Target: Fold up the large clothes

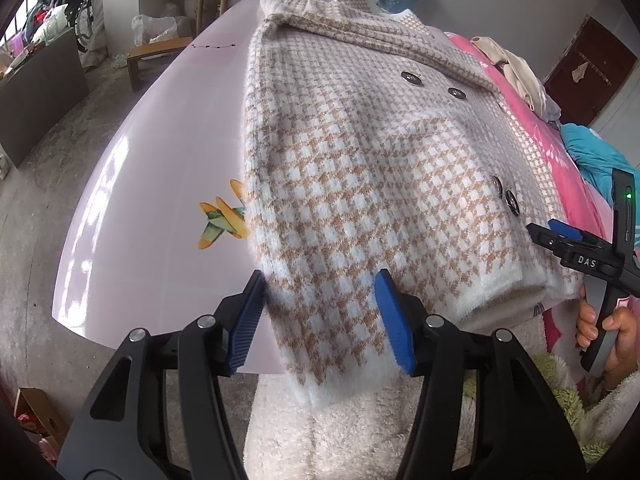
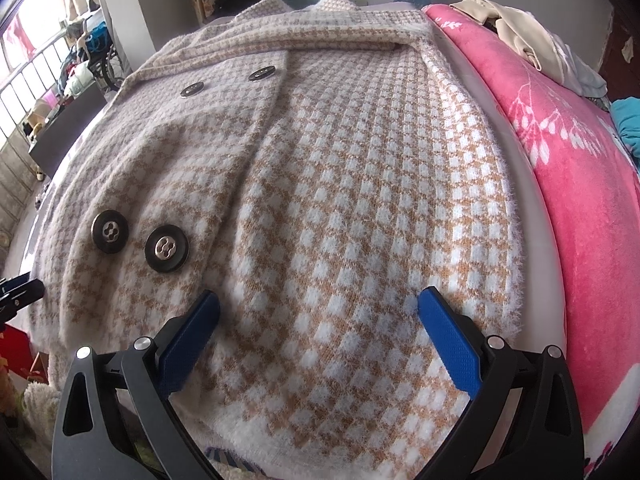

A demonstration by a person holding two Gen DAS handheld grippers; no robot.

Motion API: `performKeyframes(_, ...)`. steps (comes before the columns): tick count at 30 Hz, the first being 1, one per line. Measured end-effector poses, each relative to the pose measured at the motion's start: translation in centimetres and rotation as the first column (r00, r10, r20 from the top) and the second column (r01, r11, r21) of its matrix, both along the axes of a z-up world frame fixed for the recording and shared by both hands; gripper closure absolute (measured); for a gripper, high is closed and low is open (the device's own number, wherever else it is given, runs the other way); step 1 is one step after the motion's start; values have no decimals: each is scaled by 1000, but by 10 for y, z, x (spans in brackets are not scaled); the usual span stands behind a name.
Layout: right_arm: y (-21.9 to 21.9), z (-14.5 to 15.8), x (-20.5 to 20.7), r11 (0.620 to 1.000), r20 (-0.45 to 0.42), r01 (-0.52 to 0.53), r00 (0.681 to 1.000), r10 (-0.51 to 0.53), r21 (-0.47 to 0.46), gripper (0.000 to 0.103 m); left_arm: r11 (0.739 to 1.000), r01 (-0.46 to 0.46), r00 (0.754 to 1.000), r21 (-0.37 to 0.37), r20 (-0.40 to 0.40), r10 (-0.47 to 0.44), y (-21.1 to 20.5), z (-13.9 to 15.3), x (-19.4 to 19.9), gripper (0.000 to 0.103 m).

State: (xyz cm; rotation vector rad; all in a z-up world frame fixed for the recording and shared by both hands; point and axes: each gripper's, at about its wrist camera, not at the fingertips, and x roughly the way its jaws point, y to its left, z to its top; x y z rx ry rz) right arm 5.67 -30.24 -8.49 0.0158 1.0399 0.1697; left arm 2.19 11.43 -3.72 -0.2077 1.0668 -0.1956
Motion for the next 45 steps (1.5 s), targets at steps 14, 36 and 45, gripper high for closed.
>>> performKeyframes(14,-65,25,-67,989,-32,110,994,-107,95,25,997,68,998,18,16,-69,-2,-2,-33,74)
performKeyframes(36,-77,97,-19,949,143,125,975,-172,290,93,995,46,953,-88,302,-17,24,91,20,96)
performKeyframes(45,-84,77,82,897,141,173,958,-248,406,92,1000,-7,962,-30,271,15,18,84,121,96)
